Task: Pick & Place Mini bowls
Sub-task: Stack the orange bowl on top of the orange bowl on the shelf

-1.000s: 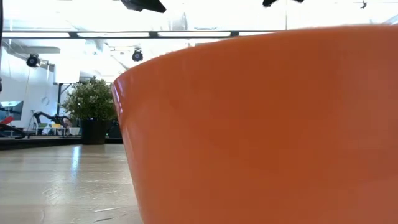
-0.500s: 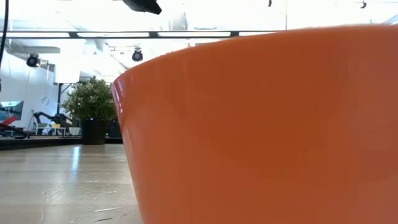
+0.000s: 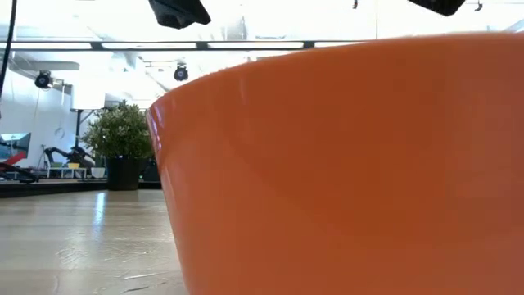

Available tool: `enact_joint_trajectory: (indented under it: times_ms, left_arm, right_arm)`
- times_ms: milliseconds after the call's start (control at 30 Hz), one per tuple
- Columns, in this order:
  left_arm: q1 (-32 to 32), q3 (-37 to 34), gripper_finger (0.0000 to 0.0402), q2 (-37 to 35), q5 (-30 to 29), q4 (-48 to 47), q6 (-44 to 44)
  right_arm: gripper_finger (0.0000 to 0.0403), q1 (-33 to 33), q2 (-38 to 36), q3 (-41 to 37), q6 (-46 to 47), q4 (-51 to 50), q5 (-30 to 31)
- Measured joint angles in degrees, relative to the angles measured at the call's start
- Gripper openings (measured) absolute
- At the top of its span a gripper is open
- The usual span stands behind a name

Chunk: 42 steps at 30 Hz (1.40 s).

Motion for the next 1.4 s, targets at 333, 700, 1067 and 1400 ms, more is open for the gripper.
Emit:
enact_joint_trajectory:
  times_ms: [333,700,1067,1400]
  left_arm:
    - [-5.7,0.0,0.0000,2.8,-0.4,0.0,-5.1]
    - [-10.6,0.0,0.0000,3.1,-0.4,-0.1,-2.5]
    - [-11.4,0.0,0.0000,3.1,-0.5,-0.2,-2.5]
    - [-11.4,0.0,0.0000,3.1,-0.4,-0.4,-2.4]
  right_arm:
    - [0.0008,-1.3,-2.8,-14.1,0.4,21.8,-9.0]
    - [0.0008,-1.0,10.2,-17.3,8.6,27.0,-12.4]
    - [0.0008,0.0,27.0,-8.6,4.4,27.5,-20.4]
    - [0.0008,0.1,36.1,-0.5,-3.0,27.3,-22.2]
